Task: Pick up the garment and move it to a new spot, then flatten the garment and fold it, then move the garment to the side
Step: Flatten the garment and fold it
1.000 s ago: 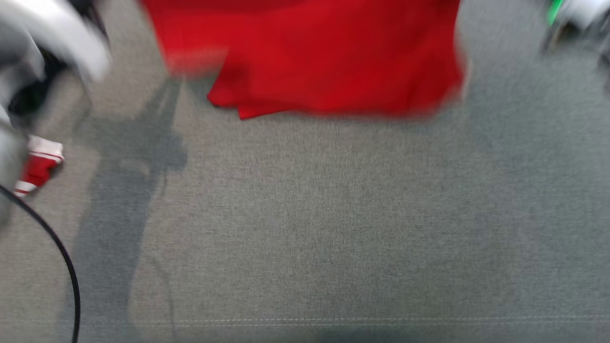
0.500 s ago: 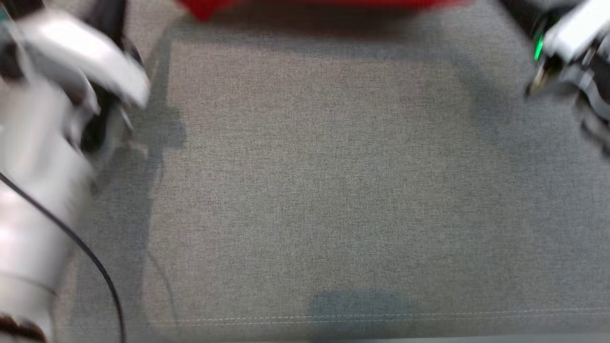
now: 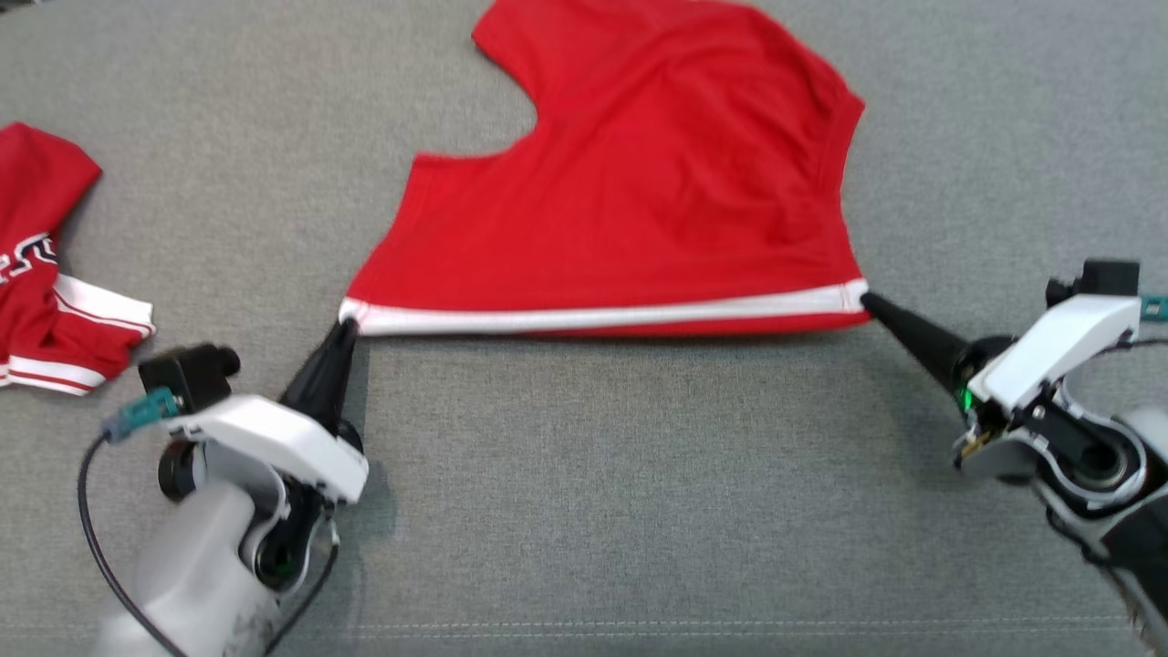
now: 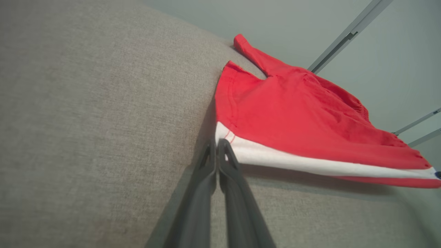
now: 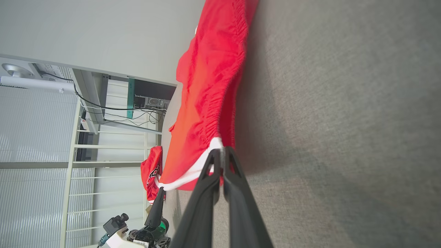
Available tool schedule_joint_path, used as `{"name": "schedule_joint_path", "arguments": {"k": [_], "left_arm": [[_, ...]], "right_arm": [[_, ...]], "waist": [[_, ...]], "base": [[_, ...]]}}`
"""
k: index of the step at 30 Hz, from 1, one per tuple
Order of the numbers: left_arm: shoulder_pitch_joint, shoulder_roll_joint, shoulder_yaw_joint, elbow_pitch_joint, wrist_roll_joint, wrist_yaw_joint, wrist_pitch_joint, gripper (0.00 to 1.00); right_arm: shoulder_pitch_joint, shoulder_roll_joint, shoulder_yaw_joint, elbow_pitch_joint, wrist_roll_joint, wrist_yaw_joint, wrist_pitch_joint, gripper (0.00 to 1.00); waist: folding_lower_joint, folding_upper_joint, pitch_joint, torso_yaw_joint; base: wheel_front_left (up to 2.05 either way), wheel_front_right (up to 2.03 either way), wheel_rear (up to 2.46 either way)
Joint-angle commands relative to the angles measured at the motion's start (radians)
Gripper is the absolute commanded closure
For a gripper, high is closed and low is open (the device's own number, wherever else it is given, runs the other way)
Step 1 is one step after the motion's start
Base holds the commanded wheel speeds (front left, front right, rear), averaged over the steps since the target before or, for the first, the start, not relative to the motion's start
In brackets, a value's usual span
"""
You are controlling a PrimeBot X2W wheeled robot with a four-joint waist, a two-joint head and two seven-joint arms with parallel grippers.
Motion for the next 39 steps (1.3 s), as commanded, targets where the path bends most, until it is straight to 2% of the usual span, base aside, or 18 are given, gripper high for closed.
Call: {"name": "schedule_joint_path", "arguments": {"k": [1, 8, 17, 29, 30, 31, 32, 33, 34, 35, 39], "left_arm": [[0.053, 0.029, 0.063, -0.021, 0.032, 0.0, -0.013, 1.0], [0.163, -0.004, 0.077, -0.037, 0.08, 0.0, -0.013, 1.0], [0.239, -0.024, 0.102, -0.047, 0.089, 0.0, -0.013, 1.0], [0.23, -0.044, 0.099, -0.041, 0.108, 0.0, -0.013, 1.0], [0.229, -0.044, 0.103, -0.034, 0.114, 0.0, -0.013, 1.0], [0.228, -0.044, 0.107, -0.029, 0.12, 0.0, -0.013, 1.0], [0.227, -0.045, 0.113, -0.024, 0.125, 0.0, -0.013, 0.91], [0.226, -0.044, 0.12, -0.018, 0.133, 0.0, -0.013, 0.69], [0.225, -0.043, 0.128, -0.014, 0.145, 0.0, -0.013, 0.43], [0.226, -0.044, 0.138, -0.01, 0.157, 0.0, -0.013, 0.0], [0.228, -0.042, 0.206, 0.0, 0.25, 0.0, -0.013, 0.0]], "right_arm": [[0.078, -0.003, -0.026, -0.029, -0.031, 0.007, -0.007, 1.0], [0.184, 0.05, -0.067, -0.053, -0.103, 0.007, 0.005, 1.0], [0.258, 0.078, -0.076, -0.069, -0.177, 0.007, 0.027, 1.0], [0.259, 0.073, -0.016, -0.07, -0.297, 0.007, 0.017, 1.0], [0.256, 0.072, -0.01, -0.067, -0.305, 0.007, 0.014, 0.95], [0.252, 0.069, -0.003, -0.061, -0.315, 0.007, 0.008, 0.71], [0.25, 0.067, 0.002, -0.055, -0.324, 0.007, -0.001, 0.54], [0.248, 0.065, 0.006, -0.049, -0.329, 0.007, -0.01, 0.0], [0.247, 0.062, 0.008, -0.044, -0.331, 0.007, -0.02, 0.0], [0.245, 0.058, 0.007, -0.039, -0.337, 0.007, -0.035, 0.0], [0.232, 0.039, 0.006, -0.008, -0.388, 0.007, -0.144, 0.0]], "waist": [[0.0, 0.0, -0.06, 0.001], [0.0, 0.0, -0.147, 0.0], [0.0, 0.0, -0.196, 0.003], [0.0, 0.0, -0.149, -0.003], [0.0, 0.0, -0.147, -0.004], [0.0, 0.0, -0.146, -0.004], [0.0, 0.0, -0.146, -0.005], [0.0, 0.0, -0.147, -0.004], [0.0, 0.0, -0.149, -0.004], [0.0, 0.0, -0.151, -0.003], [0.0, 0.0, -0.166, -0.001]], "base": [[0.0, 0.0, 0.0], [0.0, 0.0, 0.0], [0.0, 0.0, 0.0], [0.0, 0.0, 0.0], [0.0, 0.0, 0.0], [0.0, 0.0, 0.0], [0.0, 0.0, 0.0], [0.0, 0.0, 0.0], [0.0, 0.0, 0.0], [0.0, 0.0, 0.0], [0.0, 0.0, 0.0]]}}
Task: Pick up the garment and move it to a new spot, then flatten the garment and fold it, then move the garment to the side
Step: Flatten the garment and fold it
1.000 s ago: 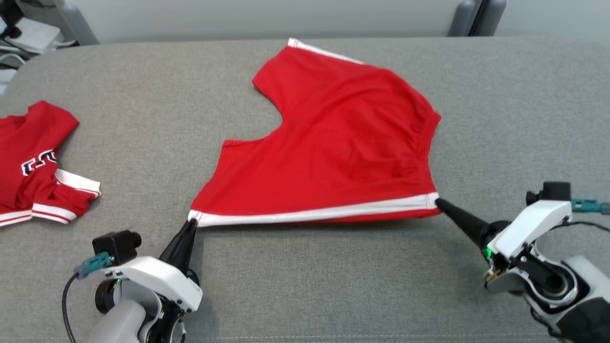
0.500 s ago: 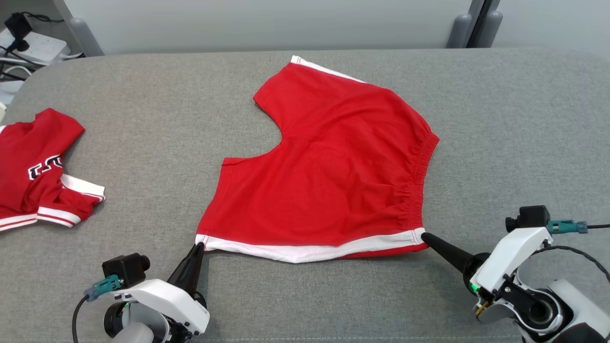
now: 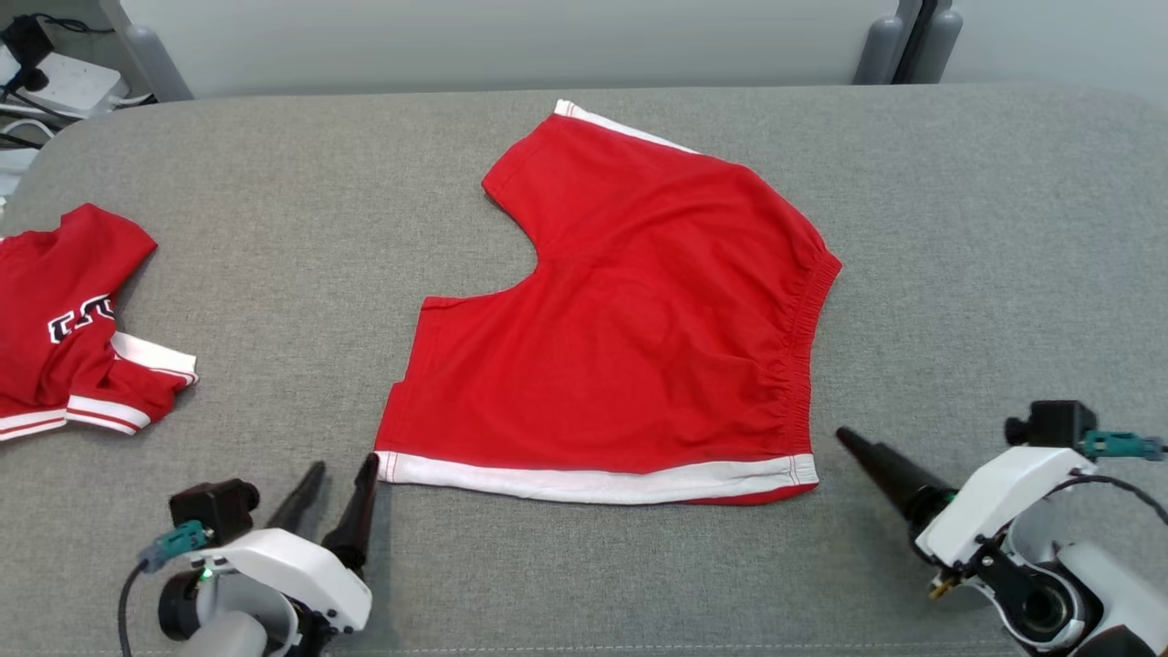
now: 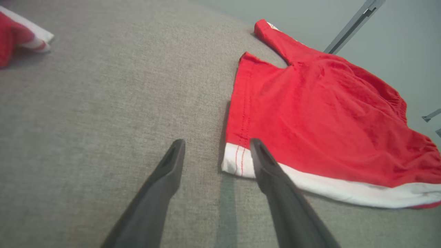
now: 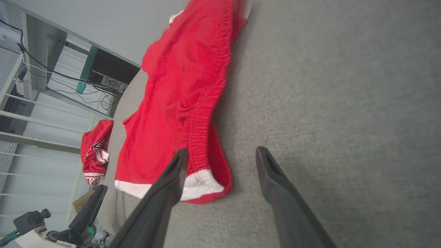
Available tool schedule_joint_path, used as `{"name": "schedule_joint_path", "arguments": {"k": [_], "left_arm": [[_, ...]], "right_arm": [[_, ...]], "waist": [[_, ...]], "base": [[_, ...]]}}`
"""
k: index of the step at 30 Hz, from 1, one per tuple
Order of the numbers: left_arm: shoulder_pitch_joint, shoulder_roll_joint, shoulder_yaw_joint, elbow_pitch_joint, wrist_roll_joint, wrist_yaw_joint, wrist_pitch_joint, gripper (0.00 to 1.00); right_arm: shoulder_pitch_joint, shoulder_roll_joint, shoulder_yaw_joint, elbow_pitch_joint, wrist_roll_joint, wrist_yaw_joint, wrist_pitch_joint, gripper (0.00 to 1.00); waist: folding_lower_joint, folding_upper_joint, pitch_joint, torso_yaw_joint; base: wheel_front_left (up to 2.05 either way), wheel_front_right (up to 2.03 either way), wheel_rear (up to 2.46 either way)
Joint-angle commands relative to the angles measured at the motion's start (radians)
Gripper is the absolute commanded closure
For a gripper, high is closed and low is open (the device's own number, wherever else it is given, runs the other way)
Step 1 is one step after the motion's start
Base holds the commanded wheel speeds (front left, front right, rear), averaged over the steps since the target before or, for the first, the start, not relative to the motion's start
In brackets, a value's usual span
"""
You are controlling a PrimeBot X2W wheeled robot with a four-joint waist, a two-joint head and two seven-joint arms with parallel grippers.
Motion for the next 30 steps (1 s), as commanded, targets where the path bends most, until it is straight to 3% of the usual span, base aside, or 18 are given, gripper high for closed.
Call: {"name": "schedule_joint_path", "arguments": {"k": [1, 9, 11, 15, 16, 23, 30], "left_arm": [[-0.03, 0.021, 0.064, -0.014, 0.034, 0.0, -0.013, 0.0], [0.039, -0.051, 0.339, -0.145, 0.287, 0.046, -0.013, 0.0], [0.064, -0.074, 0.392, -0.178, 0.35, 0.047, -0.013, 0.0], [0.099, -0.117, 0.471, -0.223, 0.442, 0.038, -0.013, 0.0], [0.099, -0.117, 0.471, -0.223, 0.442, 0.038, -0.013, 0.0], [0.146, -0.163, 0.561, -0.297, 0.554, 0.026, -0.013, 0.0], [0.195, -0.177, 0.591, -0.346, 0.624, 0.025, -0.013, 0.0]], "right_arm": [[-0.022, -0.022, 0.003, -0.006, -0.027, 0.007, -0.051, 0.0], [-0.076, -0.013, 0.016, 0.097, -0.183, 0.007, -0.334, 0.0], [-0.091, -0.003, -0.009, 0.129, -0.236, 0.007, -0.349, 0.0], [-0.092, 0.04, -0.194, 0.122, -0.411, 0.007, -0.351, 0.0], [-0.092, 0.04, -0.194, 0.122, -0.411, 0.007, -0.351, 0.0], [0.003, 0.144, -0.432, 0.034, -0.727, 0.007, -0.351, 0.0], [0.083, 0.212, -0.517, -0.032, -0.926, 0.007, -0.351, 0.0]], "waist": [[0.0, 0.0, -0.007, 0.001], [0.0, 0.0, -0.036, -0.004], [0.0, 0.0, -0.043, -0.007], [0.0, 0.0, -0.058, -0.015], [0.0, 0.0, -0.058, -0.015], [0.0, 0.0, -0.097, -0.018], [0.0, 0.0, -0.125, -0.018]], "base": [[0.0, 0.0, 0.0], [0.0, 0.0, 0.0], [0.0, 0.0, 0.0], [0.0, 0.0, 0.0], [0.0, 0.0, 0.0], [0.0, 0.0, 0.0], [0.0, 0.0, 0.0]]}}
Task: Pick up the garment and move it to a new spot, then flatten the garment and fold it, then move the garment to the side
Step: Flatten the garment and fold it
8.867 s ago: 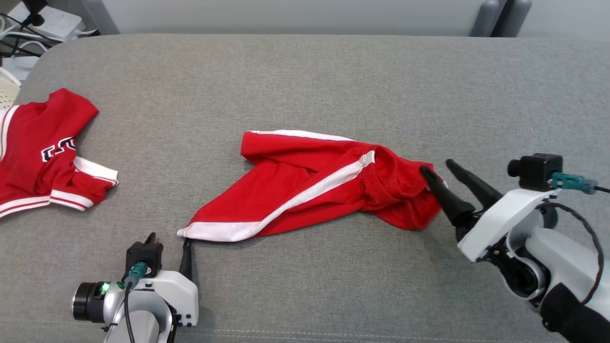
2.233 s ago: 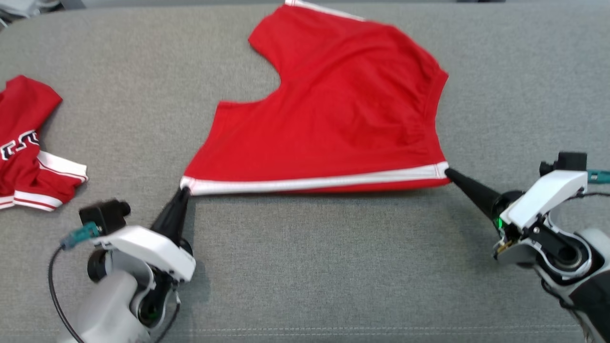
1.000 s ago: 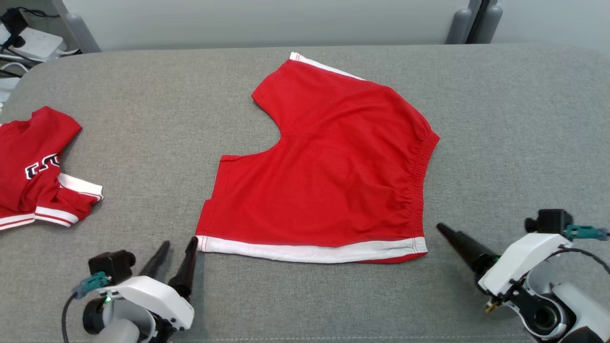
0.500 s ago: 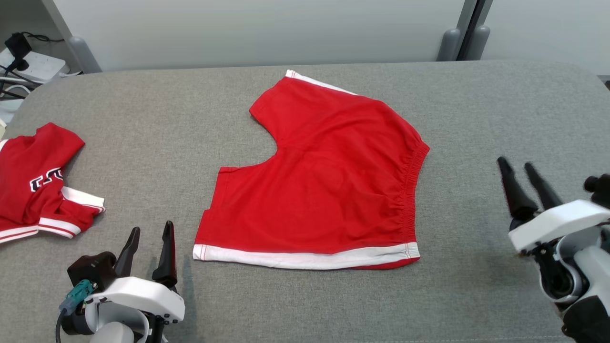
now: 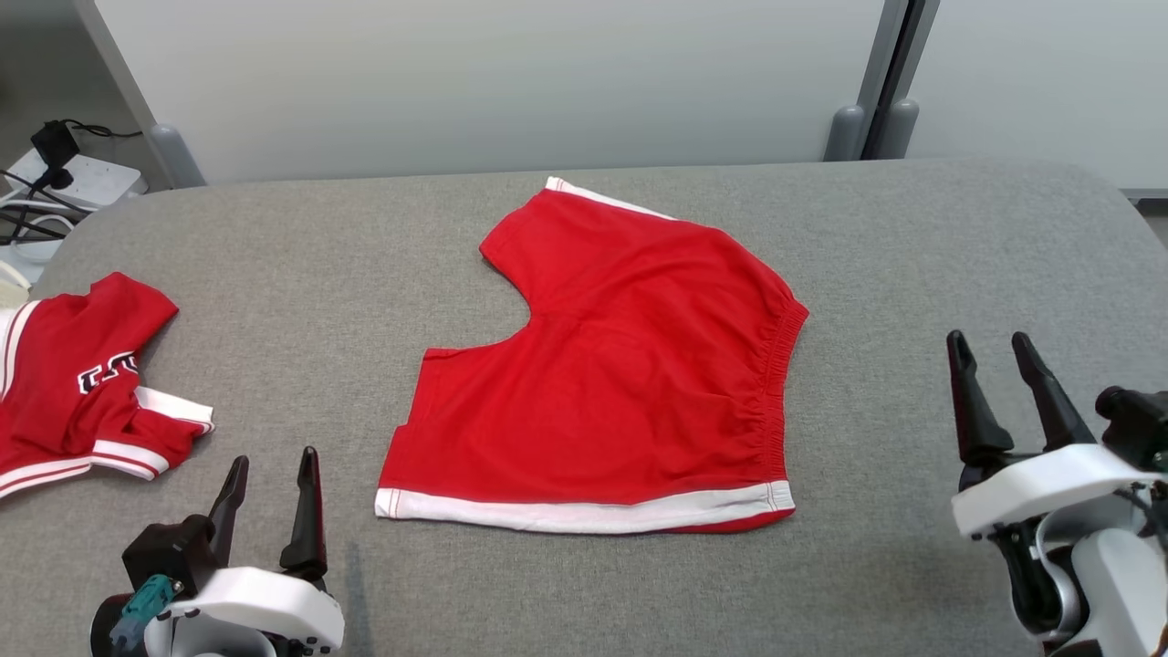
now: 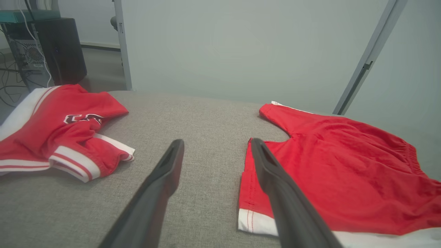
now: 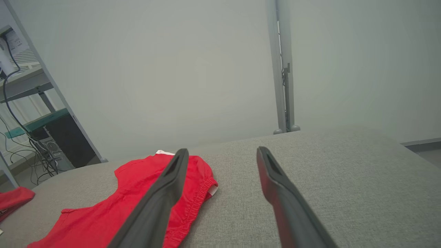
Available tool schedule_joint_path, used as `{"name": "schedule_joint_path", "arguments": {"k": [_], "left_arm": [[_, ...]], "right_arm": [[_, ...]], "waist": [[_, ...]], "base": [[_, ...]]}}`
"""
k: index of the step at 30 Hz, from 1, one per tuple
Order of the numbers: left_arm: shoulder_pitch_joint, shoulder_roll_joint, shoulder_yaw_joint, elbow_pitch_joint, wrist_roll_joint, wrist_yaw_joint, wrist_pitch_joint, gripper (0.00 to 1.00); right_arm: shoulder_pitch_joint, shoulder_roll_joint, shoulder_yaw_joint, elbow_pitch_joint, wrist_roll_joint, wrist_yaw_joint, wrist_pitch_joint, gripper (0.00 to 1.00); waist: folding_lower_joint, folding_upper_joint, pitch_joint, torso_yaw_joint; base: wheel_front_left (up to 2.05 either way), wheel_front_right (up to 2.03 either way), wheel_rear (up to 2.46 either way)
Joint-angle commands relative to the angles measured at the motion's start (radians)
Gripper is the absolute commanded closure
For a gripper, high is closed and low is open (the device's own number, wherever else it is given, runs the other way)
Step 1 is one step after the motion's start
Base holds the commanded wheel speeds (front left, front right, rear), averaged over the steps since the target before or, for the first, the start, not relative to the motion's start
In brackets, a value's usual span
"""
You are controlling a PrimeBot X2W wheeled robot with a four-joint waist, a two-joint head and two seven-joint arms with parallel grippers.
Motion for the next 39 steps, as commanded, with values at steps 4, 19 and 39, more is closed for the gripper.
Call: {"name": "schedule_joint_path", "arguments": {"k": [4, 19, 39], "left_arm": [[0.05, 0.011, 0.005, -0.129, 0.055, 0.054, -0.013, 0.0], [0.104, 0.011, -0.058, -0.155, 0.094, 0.092, -0.013, 0.0], [0.103, 0.01, -0.099, -0.117, 0.076, 0.085, -0.013, 0.0]], "right_arm": [[0.088, 0.061, -0.025, -0.085, -0.216, 0.007, -0.013, 0.0], [0.187, 0.117, -0.034, -0.101, -0.324, 0.007, -0.013, 0.0], [0.161, 0.104, 0.088, 0.027, -0.281, 0.007, -0.013, 0.0]], "waist": [[0.0, 0.0, -0.014, -0.003], [0.0, 0.0, -0.02, -0.001], [0.0, 0.0, 0.006, 0.02]], "base": [[0.0, 0.0, 0.0], [0.0, 0.0, 0.0], [0.0, 0.0, 0.0]]}}
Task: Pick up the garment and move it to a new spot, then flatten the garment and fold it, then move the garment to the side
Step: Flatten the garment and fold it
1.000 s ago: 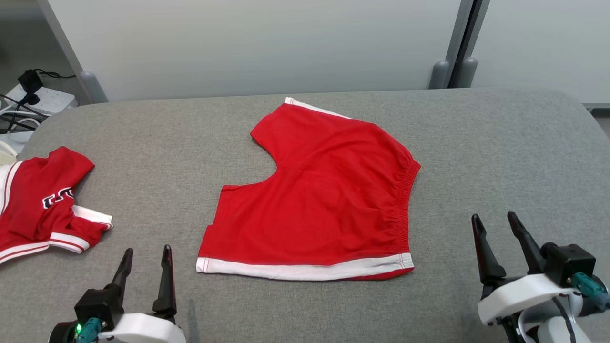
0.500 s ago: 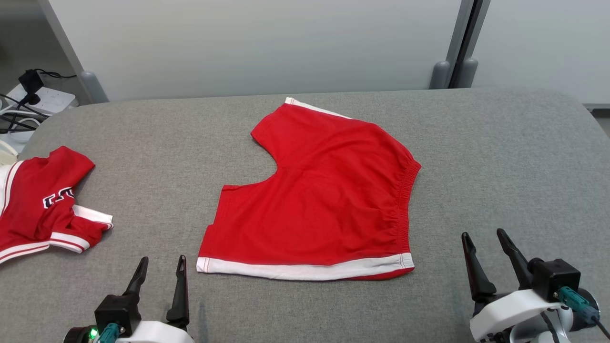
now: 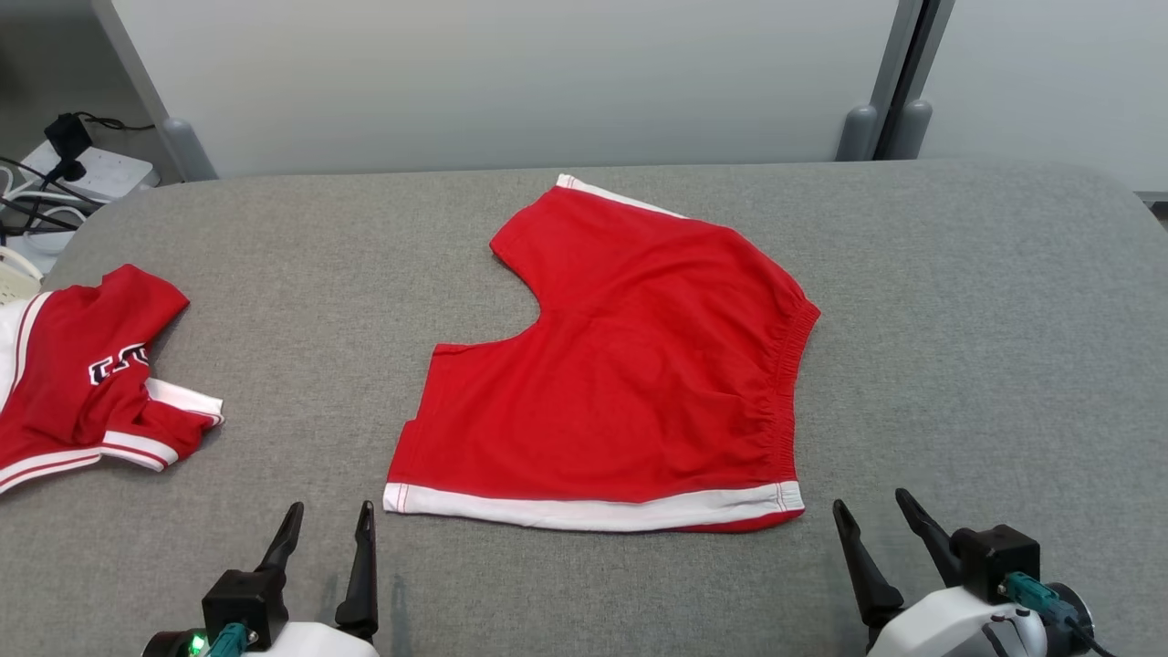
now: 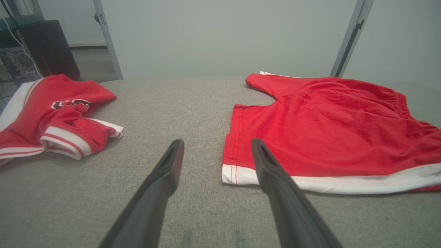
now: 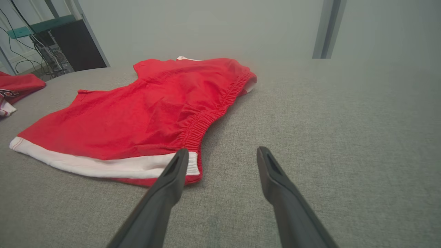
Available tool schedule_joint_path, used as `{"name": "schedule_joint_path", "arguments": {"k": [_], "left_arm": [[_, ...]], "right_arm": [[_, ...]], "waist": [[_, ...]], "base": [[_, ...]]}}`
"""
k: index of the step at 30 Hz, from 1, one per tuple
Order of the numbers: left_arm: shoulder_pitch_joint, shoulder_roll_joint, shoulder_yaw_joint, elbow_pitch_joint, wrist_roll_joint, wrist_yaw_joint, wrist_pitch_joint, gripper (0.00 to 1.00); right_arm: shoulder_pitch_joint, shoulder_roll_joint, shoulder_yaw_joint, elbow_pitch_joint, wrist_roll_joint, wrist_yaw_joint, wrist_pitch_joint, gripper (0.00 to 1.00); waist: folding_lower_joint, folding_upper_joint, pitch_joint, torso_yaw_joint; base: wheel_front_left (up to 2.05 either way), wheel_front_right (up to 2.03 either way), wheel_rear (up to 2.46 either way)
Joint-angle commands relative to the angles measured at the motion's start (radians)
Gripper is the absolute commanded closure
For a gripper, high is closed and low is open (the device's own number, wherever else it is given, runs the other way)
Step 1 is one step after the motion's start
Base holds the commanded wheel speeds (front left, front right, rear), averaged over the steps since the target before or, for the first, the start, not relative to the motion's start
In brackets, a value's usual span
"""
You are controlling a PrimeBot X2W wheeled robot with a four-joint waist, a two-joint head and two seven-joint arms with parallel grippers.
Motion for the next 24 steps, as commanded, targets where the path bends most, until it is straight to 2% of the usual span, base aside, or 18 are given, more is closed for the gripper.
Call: {"name": "schedule_joint_path", "arguments": {"k": [1, 11, 18, 24], "left_arm": [[-0.023, 0.009, 0.022, -0.019, -0.015, -0.003, -0.013, 0.0], [-0.053, 0.009, -0.024, -0.005, -0.039, -0.005, -0.013, 0.0], [-0.062, 0.009, -0.029, 0.0, -0.047, -0.003, -0.013, 0.0], [-0.071, 0.009, -0.035, -0.004, -0.053, 0.002, -0.013, 0.0]], "right_arm": [[-0.042, -0.012, 0.029, -0.009, 0.012, 0.007, -0.013, 0.0], [-0.123, -0.015, 0.089, 0.118, 0.058, 0.007, -0.013, 0.0], [-0.151, -0.024, 0.11, 0.164, 0.083, 0.007, -0.013, 0.0], [-0.17, -0.029, 0.137, 0.175, 0.099, 0.007, -0.013, 0.11]], "waist": [[0.0, -0.0001, 0.01, 0.008], [0.0, -0.0001, 0.06, 0.067], [0.0, -0.0001, 0.083, 0.094], [0.0, -0.0001, 0.103, 0.096]], "base": [[0.0, 0.0, 0.0], [0.0, 0.0, 0.0], [0.0, 0.0, 0.0], [0.0, 0.0, 0.0]]}}
